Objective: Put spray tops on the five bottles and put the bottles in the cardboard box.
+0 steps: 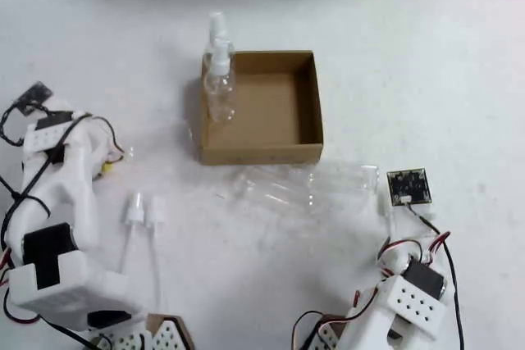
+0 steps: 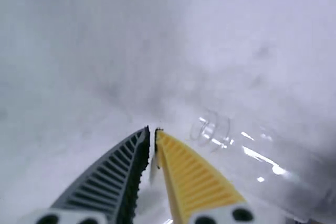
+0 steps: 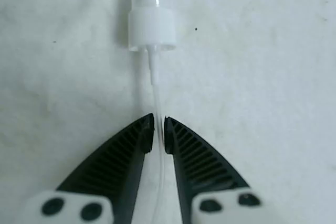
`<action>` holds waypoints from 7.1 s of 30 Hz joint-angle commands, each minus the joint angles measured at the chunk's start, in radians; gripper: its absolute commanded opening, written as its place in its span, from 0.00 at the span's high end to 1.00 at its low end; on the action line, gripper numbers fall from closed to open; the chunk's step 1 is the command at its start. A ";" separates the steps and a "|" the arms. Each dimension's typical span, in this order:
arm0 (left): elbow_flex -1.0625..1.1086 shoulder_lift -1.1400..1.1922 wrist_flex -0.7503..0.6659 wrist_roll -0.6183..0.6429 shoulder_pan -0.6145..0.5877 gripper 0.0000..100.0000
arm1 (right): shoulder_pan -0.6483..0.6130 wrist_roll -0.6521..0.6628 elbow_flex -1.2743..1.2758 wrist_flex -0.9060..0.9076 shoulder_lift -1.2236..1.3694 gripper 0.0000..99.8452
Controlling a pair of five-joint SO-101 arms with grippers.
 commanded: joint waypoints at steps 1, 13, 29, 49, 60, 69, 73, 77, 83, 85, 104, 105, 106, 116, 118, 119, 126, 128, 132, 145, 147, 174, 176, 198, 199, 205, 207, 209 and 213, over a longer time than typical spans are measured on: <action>-0.060 0.001 -0.041 0.057 -0.004 0.98 | -0.008 0.012 -0.008 -0.013 -0.007 0.99; -0.169 0.209 -0.095 0.106 0.001 0.98 | -0.007 0.012 -0.008 -0.013 -0.007 0.99; -0.453 0.137 0.143 0.307 0.111 0.98 | -0.010 0.012 -0.008 -0.013 -0.007 0.99; -0.451 0.147 0.032 0.643 0.182 0.50 | -0.012 0.012 -0.008 -0.013 -0.007 0.99; -0.393 0.203 -0.078 0.640 0.182 0.54 | -0.012 0.012 -0.008 -0.013 -0.007 0.99; -0.603 0.394 0.031 0.574 0.186 0.55 | -0.012 0.012 -0.008 -0.013 -0.007 0.99; -0.617 0.443 0.028 0.574 0.182 0.55 | -0.012 0.012 -0.008 -0.013 -0.007 0.99; -0.617 0.456 0.028 0.520 0.182 0.67 | -0.012 0.012 -0.008 -0.013 -0.007 0.99; -0.617 0.458 0.021 0.488 0.182 0.87 | -0.010 0.012 -0.008 -0.013 -0.007 0.99; -0.618 0.456 0.021 0.486 0.182 0.90 | -0.010 0.012 -0.008 -0.013 -0.007 0.99; -0.839 0.466 0.192 -0.503 0.171 0.97 | -0.007 0.012 -0.008 -0.010 -0.007 0.99; -0.839 0.467 0.192 -0.542 0.171 0.97 | -0.005 0.012 -0.008 -0.010 -0.007 0.99; -0.839 0.467 0.192 -0.557 0.173 0.97 | -0.005 0.012 -0.008 -0.010 -0.007 0.99; -0.847 0.507 0.288 -0.704 0.208 0.82 | -0.005 0.012 -0.008 -0.008 -0.007 0.99; -0.848 0.542 0.293 -0.706 0.208 0.75 | -0.005 0.012 -0.008 -0.008 -0.007 0.99; -0.848 0.552 0.295 -0.707 0.208 0.73 | -0.005 0.012 -0.008 -0.008 -0.007 0.99; -0.879 0.526 0.353 -0.710 0.202 0.71 | -0.005 0.012 -0.008 -0.010 -0.007 0.99; -0.925 0.516 0.404 -0.710 0.202 0.70 | -0.005 0.012 -0.008 -0.010 -0.007 0.99; -0.990 0.533 0.465 -0.712 0.202 0.64 | -0.005 0.012 -0.008 -0.010 -0.007 0.99; -1.091 0.638 0.516 -0.783 0.202 0.68 | -0.005 0.012 -0.008 -0.012 -0.007 0.99; -1.114 0.639 0.540 -0.801 0.203 0.68 | -0.005 0.012 -0.008 -0.012 -0.007 0.99; -1.040 0.633 0.491 -0.769 0.228 0.68 | -0.005 0.012 -0.008 -0.013 -0.007 0.99; -1.040 0.633 0.491 -0.750 0.228 0.68 | -0.005 0.012 -0.008 -0.013 -0.007 0.99; -0.594 0.255 0.215 -0.741 0.206 0.71 | -0.010 0.012 -0.008 -0.013 -0.007 0.99; -0.592 0.257 0.206 -0.741 0.206 0.71 | -0.010 0.012 -0.008 -0.013 -0.007 0.99; -0.689 0.352 0.229 -0.740 0.203 0.71 | -0.010 0.012 -0.008 -0.013 -0.007 0.99; -0.744 0.387 0.264 -0.736 0.202 0.71 | -0.010 0.012 -0.008 -0.013 -0.007 0.99; -0.792 0.420 0.295 -0.736 0.202 0.71 | -0.010 0.012 -0.008 -0.013 -0.007 0.99; -0.829 0.464 0.305 -0.736 0.205 0.71 | -0.010 0.012 -0.008 -0.013 -0.007 0.99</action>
